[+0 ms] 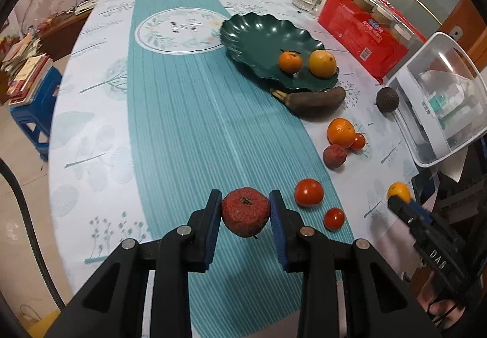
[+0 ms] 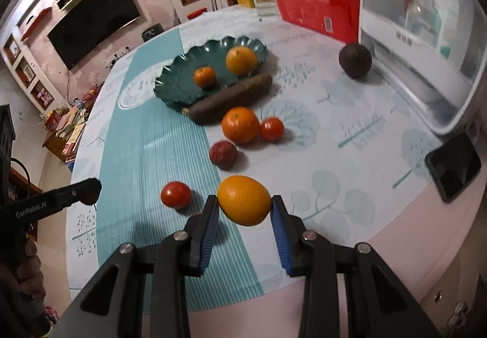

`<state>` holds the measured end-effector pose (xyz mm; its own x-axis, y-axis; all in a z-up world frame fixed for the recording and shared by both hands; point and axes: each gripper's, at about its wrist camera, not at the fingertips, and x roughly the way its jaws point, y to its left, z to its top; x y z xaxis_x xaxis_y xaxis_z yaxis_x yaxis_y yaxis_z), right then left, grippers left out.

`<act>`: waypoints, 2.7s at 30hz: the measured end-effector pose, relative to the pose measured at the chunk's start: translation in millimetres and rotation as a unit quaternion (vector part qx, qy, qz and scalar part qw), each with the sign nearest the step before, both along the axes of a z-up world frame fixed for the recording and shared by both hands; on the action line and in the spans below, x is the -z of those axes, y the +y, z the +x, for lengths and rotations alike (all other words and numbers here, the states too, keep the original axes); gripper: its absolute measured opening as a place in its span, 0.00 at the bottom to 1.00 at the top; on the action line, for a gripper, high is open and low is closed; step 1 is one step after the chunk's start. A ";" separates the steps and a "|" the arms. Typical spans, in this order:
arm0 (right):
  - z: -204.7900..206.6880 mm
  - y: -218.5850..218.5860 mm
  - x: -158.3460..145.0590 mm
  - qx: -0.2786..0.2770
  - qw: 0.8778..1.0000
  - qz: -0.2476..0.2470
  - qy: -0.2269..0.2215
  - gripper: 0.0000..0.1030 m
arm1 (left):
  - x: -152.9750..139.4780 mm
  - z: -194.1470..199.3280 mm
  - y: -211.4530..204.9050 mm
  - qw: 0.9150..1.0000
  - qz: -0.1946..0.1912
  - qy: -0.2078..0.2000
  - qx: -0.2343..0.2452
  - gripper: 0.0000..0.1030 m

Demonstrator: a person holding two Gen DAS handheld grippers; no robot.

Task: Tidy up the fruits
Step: 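Carry the lychee and small orange onto the green plate and open both tools, then lift both open tools away from the green plate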

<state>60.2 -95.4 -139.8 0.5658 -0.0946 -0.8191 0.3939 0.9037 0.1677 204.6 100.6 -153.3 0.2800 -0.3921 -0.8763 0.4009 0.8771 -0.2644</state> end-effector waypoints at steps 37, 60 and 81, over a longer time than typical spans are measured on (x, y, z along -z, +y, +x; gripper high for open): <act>170.4 -69.8 -28.5 -0.252 0.967 0.006 -0.030 0.34 | -58.6 126.6 -111.0 0.995 0.034 -0.020 -0.094 0.29; 209.2 -90.7 44.2 -0.247 0.965 0.085 0.011 0.34 | 36.4 169.8 -147.8 0.994 -0.012 0.032 -0.106 0.42; 162.4 -92.9 -4.9 -0.222 0.972 0.067 -0.029 0.46 | -30.7 109.3 -93.7 0.987 -0.012 -0.016 -0.162 0.66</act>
<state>222.6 -188.3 -134.9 0.5721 0.2755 -0.7725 -0.0445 0.9509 0.3062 313.9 6.9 -122.5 0.4214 -0.2984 -0.8564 0.1093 0.9542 -0.2787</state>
